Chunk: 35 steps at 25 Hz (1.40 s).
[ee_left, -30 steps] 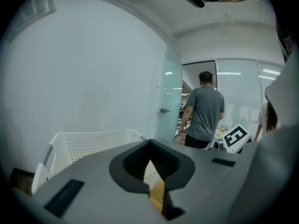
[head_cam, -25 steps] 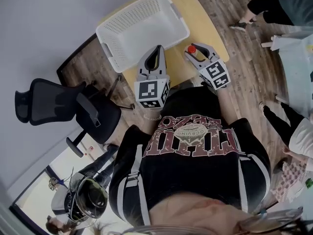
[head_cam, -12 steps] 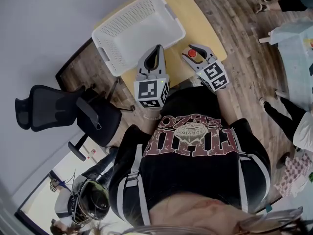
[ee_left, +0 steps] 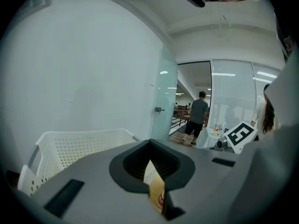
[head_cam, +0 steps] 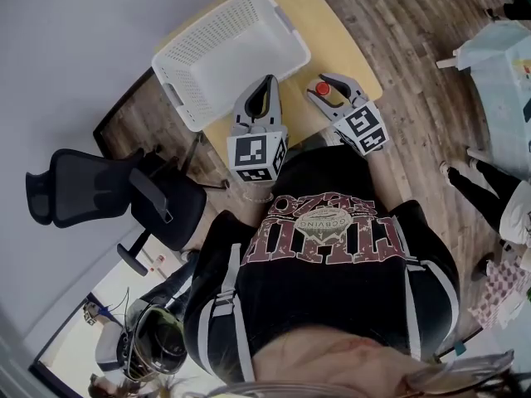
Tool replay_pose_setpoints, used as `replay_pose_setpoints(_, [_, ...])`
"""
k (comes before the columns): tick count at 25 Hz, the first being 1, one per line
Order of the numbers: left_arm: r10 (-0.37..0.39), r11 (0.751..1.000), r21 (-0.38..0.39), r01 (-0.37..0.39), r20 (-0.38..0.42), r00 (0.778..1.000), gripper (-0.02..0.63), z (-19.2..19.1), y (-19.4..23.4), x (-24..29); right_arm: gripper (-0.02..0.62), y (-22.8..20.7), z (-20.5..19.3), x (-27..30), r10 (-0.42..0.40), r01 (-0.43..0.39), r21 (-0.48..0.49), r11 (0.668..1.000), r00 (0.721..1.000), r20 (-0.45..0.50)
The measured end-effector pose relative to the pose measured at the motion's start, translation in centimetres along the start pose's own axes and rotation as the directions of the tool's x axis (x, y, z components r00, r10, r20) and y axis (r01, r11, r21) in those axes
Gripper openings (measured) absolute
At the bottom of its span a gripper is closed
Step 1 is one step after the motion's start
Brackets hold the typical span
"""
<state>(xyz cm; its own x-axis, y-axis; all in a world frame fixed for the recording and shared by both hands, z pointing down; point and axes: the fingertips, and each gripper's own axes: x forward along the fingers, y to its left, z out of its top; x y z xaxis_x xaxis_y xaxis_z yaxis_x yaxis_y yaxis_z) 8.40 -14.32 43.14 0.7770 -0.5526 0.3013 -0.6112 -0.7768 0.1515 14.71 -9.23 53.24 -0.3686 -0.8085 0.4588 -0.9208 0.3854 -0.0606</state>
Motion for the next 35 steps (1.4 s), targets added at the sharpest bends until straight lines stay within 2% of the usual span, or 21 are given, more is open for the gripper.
replay_pose_setpoints(11, [-0.001,1.000,-0.006,0.001,0.013,1.000,0.046,0.0,0.8,-0.5,0.167,0.7,3.7,-0.6,0.000,0.002,-0.023,1.000,0.998,0.064])
replay_pose_setpoints(24, [0.042,0.999,-0.023,-0.042,0.034,0.999,0.046,0.4,2.3,-1.5,0.164,1.2,8.1,-0.6,0.015,-0.008,-0.047,0.999,0.989,0.147])
replay_pose_setpoints(35, [0.099,0.994,-0.044,-0.097,0.057,0.993,0.046,0.4,4.5,-3.3,0.100,2.8,10.9,1.1,0.054,-0.042,-0.062,0.997,0.979,0.198])
